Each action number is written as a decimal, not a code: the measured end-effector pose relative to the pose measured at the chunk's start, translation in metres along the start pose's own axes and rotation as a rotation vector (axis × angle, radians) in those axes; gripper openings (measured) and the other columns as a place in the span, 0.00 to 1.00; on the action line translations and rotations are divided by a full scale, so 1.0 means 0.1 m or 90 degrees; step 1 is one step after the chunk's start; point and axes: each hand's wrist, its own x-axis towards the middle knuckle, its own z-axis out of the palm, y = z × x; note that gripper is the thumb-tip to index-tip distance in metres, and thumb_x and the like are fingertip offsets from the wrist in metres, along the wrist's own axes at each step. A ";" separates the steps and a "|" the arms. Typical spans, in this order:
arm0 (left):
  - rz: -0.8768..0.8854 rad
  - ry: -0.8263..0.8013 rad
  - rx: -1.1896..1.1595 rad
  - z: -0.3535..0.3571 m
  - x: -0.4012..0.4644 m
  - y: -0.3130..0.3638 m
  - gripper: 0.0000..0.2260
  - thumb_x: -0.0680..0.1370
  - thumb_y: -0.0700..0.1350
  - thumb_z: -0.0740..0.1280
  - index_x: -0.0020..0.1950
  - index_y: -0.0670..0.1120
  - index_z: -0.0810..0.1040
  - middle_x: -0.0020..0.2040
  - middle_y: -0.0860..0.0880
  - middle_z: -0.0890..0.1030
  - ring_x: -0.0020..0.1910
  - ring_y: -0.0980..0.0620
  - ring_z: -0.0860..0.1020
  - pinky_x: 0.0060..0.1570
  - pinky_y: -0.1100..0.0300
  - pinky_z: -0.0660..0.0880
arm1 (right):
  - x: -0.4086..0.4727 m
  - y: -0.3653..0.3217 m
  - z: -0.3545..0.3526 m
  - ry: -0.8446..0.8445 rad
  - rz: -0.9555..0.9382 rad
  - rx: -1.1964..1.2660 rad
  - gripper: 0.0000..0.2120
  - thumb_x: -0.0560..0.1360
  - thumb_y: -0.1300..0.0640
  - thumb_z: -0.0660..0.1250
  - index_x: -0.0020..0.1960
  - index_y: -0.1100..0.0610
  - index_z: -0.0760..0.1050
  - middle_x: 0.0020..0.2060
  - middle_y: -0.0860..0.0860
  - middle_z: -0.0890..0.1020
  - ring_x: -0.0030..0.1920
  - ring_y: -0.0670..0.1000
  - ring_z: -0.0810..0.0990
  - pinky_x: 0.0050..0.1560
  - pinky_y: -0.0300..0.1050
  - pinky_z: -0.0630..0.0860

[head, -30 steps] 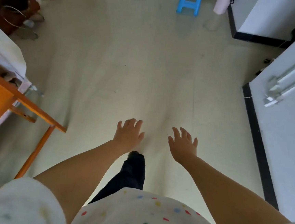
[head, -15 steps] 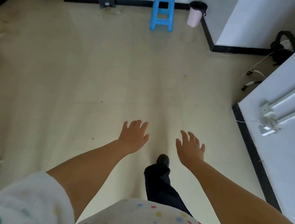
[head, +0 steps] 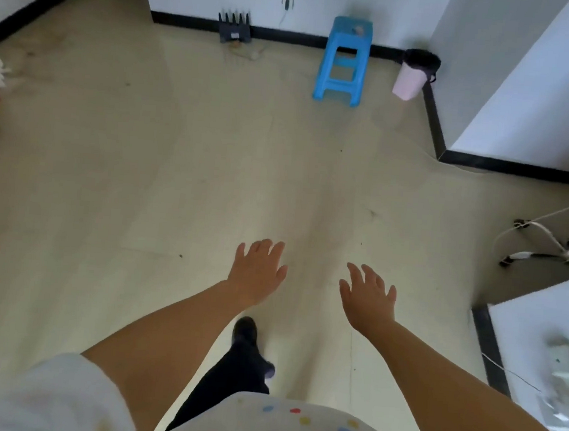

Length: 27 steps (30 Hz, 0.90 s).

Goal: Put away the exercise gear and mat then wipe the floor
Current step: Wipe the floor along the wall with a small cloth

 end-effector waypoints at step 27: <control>0.026 -0.081 -0.031 -1.78 7.08 -0.69 0.23 0.82 0.53 0.50 0.76 0.48 0.55 0.73 0.45 0.63 0.71 0.46 0.62 0.72 0.46 0.55 | 6.46 -0.18 -2.62 0.009 0.068 0.048 0.24 0.83 0.46 0.44 0.77 0.48 0.49 0.77 0.52 0.53 0.76 0.53 0.52 0.74 0.61 0.48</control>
